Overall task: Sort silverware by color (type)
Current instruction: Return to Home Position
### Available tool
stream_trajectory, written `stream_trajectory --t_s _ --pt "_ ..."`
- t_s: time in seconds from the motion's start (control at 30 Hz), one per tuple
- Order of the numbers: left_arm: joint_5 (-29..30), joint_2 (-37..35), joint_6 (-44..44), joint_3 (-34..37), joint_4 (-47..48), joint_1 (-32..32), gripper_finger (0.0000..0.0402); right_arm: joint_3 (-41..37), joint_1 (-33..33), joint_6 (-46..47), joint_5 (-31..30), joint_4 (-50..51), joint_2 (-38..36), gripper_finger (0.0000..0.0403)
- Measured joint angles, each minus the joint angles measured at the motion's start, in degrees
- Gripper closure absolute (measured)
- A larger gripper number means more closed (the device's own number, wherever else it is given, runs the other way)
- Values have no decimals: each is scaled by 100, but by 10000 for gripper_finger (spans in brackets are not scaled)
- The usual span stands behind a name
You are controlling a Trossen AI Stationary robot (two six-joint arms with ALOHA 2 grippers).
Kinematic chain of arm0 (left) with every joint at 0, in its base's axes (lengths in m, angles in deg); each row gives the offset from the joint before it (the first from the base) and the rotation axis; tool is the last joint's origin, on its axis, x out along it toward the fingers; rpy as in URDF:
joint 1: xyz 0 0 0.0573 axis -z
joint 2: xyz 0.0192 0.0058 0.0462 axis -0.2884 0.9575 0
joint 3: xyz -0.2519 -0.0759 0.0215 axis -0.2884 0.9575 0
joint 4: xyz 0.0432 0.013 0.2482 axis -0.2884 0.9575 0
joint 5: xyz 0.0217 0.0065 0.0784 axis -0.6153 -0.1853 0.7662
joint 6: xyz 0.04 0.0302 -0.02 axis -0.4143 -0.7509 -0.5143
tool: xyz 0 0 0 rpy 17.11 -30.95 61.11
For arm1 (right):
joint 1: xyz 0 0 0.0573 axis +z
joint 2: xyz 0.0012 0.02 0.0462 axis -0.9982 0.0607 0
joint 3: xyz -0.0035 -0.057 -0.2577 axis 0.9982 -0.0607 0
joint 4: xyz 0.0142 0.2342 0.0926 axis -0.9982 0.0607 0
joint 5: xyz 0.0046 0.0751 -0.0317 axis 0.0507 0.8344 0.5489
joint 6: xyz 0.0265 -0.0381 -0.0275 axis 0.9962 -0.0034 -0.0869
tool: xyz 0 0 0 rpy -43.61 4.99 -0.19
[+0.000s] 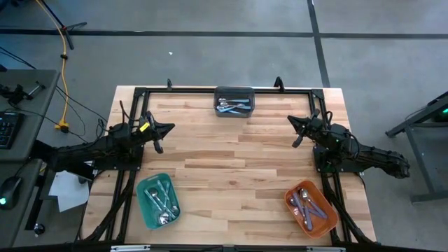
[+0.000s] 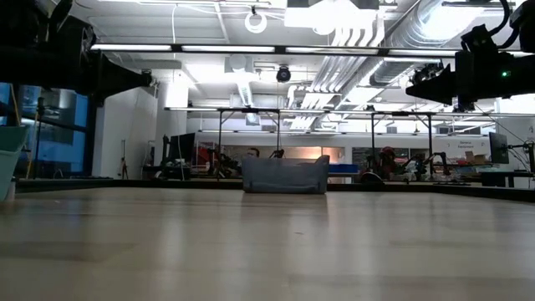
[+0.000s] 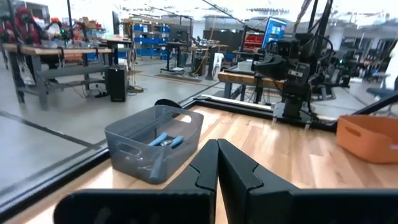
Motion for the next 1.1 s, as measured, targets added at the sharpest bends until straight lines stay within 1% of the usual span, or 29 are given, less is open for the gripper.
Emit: stream_trajectory --t_s 0.13,1.1 --pt "-1 0 222 0 0 0 401 0 0 0 2 -2 0 403" --pt "-3 0 226 0 0 0 401 0 0 0 15 -2 0 403"
